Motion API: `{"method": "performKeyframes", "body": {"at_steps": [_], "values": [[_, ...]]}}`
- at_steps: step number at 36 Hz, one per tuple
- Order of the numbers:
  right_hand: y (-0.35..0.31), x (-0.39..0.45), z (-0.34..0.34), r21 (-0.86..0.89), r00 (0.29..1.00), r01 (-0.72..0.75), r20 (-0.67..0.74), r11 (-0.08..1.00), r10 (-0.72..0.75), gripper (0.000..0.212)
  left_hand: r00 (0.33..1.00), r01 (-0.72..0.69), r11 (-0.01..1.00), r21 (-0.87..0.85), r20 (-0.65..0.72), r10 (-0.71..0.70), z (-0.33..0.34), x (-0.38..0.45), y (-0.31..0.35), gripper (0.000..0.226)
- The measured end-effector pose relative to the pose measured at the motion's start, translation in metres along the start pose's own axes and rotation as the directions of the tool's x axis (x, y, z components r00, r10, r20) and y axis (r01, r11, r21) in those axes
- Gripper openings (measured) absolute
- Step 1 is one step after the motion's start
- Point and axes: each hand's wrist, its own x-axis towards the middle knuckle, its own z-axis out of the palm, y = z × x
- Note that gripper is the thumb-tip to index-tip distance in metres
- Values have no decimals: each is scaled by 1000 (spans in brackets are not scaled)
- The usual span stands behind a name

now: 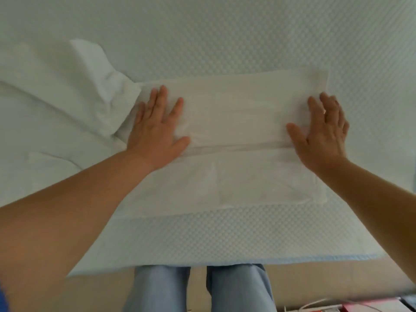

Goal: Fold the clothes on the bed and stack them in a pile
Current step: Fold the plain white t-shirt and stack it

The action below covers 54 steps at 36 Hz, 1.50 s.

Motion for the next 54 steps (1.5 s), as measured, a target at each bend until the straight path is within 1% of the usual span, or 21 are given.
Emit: {"method": "performKeyframes", "body": {"at_steps": [2,4,7,10,12,16,21,24,27,29,32,35,37,39,42,44,45,46,48,50,54], "values": [[9,-20,-1,99,987,-159,8,982,159,75,997,-68,997,-31,34,69,3,-14,11,77],[18,-31,0,146,957,-289,50,946,285,73,994,-91,996,-22,57,92,7,-28,19,67],[25,-34,3,172,931,-365,58,915,361,69,996,-81,996,-49,-32,79,8,-43,25,53],[25,-38,6,256,940,-329,0,909,340,73,991,-56,994,-89,-125,44,11,-50,27,45],[25,-44,8,258,965,-240,-37,936,258,71,990,-34,995,-96,-138,20,12,-52,26,43],[33,-48,10,91,995,-81,-48,993,86,41,995,37,997,-69,-92,-44,10,-55,22,42],[41,-41,5,49,998,-68,-14,996,69,29,987,148,989,-14,-55,-148,6,-60,8,29],[44,-39,2,56,999,-38,-18,998,39,22,979,202,978,-47,1,-202,5,-59,3,22],[44,-39,2,108,996,-56,-70,993,64,19,963,270,955,-121,45,-266,5,-54,2,17],[41,-38,3,131,989,-73,-118,989,89,18,961,269,937,-222,2,-276,5,-54,1,15],[36,-34,4,181,976,-147,-135,972,173,17,938,251,907,-337,-146,-314,6,-60,1,10],[32,-32,7,214,963,-228,-92,950,252,26,932,209,923,-324,-219,-289,10,-59,5,12],[30,-35,8,216,958,-246,-92,945,271,40,936,218,954,-205,-234,-264,16,-57,9,16],[28,-42,6,213,958,-213,-146,953,247,51,932,231,968,-101,-264,-250,21,-58,16,25],[21,-64,8,140,975,-34,-214,990,64,60,924,159,983,-96,-337,-182,23,-66,30,37],[17,-84,18,61,977,109,-189,992,-96,62,924,53,993,-105,-373,-89,27,-74,41,43],[17,-93,25,21,980,148,-136,989,-144,65,933,3,996,-93,-359,-36,32,-77,47,47],[20,-101,31,-19,988,145,-52,989,-145,69,949,-36,997,-72,-314,12,38,-81,52,53],[36,-112,40,-105,993,31,117,994,-19,79,983,-78,997,-20,-170,74,51,-90,57,65],[59,-117,42,-160,985,-26,163,987,52,82,995,-88,996,23,-52,89,63,-94,52,74],[72,-115,37,-118,985,19,174,993,2,87,995,-91,994,57,40,89,70,-90,34,87]]}}
